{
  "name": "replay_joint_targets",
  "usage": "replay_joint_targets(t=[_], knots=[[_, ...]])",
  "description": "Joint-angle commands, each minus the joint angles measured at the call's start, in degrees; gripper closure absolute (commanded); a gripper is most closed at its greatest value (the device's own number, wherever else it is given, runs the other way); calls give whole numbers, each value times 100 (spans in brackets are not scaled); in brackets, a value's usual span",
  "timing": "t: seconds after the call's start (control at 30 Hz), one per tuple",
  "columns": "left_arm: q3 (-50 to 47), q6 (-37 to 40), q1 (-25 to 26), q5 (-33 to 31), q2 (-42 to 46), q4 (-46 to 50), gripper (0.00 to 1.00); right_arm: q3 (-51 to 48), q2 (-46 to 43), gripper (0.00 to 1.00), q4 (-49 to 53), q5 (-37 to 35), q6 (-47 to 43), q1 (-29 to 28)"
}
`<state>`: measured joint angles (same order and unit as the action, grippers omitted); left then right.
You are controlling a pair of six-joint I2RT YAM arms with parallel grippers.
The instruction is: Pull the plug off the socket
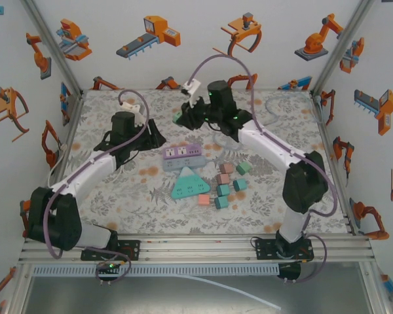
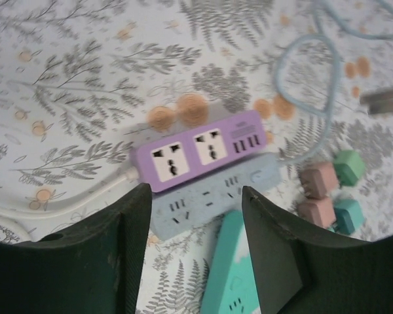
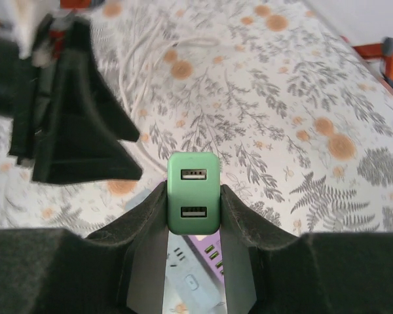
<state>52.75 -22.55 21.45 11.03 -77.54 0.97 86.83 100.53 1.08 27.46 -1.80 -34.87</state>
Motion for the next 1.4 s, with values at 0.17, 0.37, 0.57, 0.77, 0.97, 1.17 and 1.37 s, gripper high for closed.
replay_joint_targets(t=[0.17,0.37,0.57,0.77,0.97,1.17,1.37], knots=[[-144,1445,656,1040,1057,48,37,-2425,-1614,92,-1633,-269,3462,1184],[-501,2049,1233,1419,1712,228,27,-3905,-2761,90,-1250,-324,4354,2061],[-798,3007,1968,1767,2139,261,14,-5120,-4171,88,-78,-788,4761,2679],[-804,3537,2454,1912,2173,599,8,-6083,-5947,88,1249,-1084,5148,2719],[-948,3801,2698,1568,2189,478,5,-6765,-7169,87,2484,-869,5229,2723],[-1044,3950,2843,1560,2355,547,1,-7424,-7520,86,2223,-276,5381,2714],[-1127,4021,2942,1402,2415,817,0,-7829,-6817,83,947,66,5540,2679]])
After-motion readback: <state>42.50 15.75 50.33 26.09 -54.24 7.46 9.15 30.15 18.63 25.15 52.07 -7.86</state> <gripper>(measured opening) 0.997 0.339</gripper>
